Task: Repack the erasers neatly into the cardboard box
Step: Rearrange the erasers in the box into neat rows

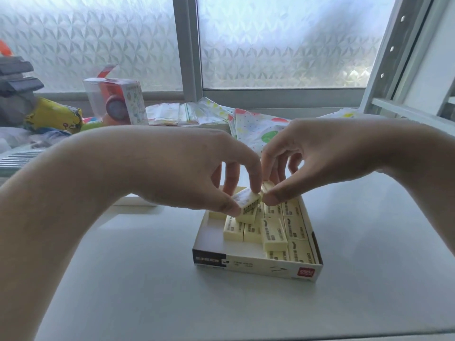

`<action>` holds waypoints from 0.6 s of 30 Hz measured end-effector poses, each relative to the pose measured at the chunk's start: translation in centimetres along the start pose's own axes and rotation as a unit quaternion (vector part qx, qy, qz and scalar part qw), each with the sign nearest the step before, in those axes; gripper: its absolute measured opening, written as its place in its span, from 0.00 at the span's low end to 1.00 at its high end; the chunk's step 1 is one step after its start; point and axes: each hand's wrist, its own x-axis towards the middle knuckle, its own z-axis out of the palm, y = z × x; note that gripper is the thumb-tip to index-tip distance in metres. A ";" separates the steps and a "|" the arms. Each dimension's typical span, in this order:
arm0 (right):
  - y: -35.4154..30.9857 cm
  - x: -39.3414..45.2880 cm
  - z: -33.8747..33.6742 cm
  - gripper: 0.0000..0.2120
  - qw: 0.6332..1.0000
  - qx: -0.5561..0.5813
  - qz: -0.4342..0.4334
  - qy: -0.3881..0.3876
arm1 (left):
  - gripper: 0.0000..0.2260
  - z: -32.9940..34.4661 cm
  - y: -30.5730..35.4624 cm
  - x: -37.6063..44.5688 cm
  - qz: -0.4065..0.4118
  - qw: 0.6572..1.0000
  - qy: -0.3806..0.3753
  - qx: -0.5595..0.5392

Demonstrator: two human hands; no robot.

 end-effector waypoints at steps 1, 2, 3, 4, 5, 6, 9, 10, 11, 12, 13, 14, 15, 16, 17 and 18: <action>0.0 0.0 0.0 0.10 1.000 -0.001 -0.001 0.003 | 0.13 0.0 0.0 0.0 -0.002 1.000 0.010 0.006; -0.1 -0.1 0.0 0.10 1.000 -0.002 -0.002 0.005 | 0.13 0.0 0.0 -0.1 -0.006 1.000 0.021 0.013; -0.1 -0.1 0.0 0.10 1.000 -0.001 -0.003 0.008 | 0.14 -0.2 -0.1 -0.2 -0.013 0.999 0.030 0.017; -0.2 -0.2 -0.1 0.10 1.000 0.000 -0.004 0.010 | 0.14 -0.4 -0.2 -0.5 -0.022 0.999 0.037 0.015; -0.2 -0.2 -0.1 0.10 1.000 0.002 -0.006 0.012 | 0.15 -0.8 -0.3 -0.8 -0.034 0.999 0.038 0.012; -0.3 -0.2 -0.1 0.10 1.000 0.004 -0.008 0.015 | 0.16 -1.1 -0.4 -1.1 -0.046 0.998 0.035 0.011; -0.4 -0.1 0.1 0.12 0.999 0.015 -0.018 0.025 | 0.19 -1.4 -0.7 -1.5 -0.067 0.998 0.000 0.017; -0.4 -0.1 0.1 0.12 0.999 0.019 -0.020 0.030 | 0.20 -1.2 -0.7 -1.4 -0.071 0.997 -0.014 0.022; -0.5 0.0 0.1 0.12 0.999 0.023 -0.023 0.034 | 0.20 -1.1 -0.7 -1.3 -0.073 0.997 -0.027 0.027; -0.5 0.0 0.2 0.12 0.999 0.027 -0.027 0.036 | 0.19 -0.8 -0.7 -1.1 -0.074 0.996 -0.039 0.032; -0.6 0.0 0.2 0.13 0.998 0.030 -0.033 0.037 | 0.18 -0.6 -0.6 -1.0 -0.075 0.995 -0.048 0.036; -0.7 -0.1 0.2 0.13 0.998 0.033 -0.038 0.037 | 0.17 -0.5 -0.5 -0.9 -0.077 0.995 -0.053 0.038; -0.8 -0.1 0.3 0.13 0.998 0.034 -0.043 0.036 | 0.16 -0.5 -0.5 -0.9 -0.081 0.994 -0.057 0.039; -0.8 -0.1 0.3 0.13 0.998 0.035 -0.046 0.035 | 0.17 -0.5 -0.5 -0.9 -0.085 0.994 -0.059 0.039; -0.9 -0.1 0.4 0.13 0.998 0.034 -0.047 0.032 | 0.17 -0.5 -0.5 -0.8 -0.087 0.994 -0.061 0.038; -0.9 0.0 0.5 0.12 0.998 0.032 -0.046 0.029 | 0.17 -0.4 -0.6 -0.8 -0.089 0.993 -0.061 0.038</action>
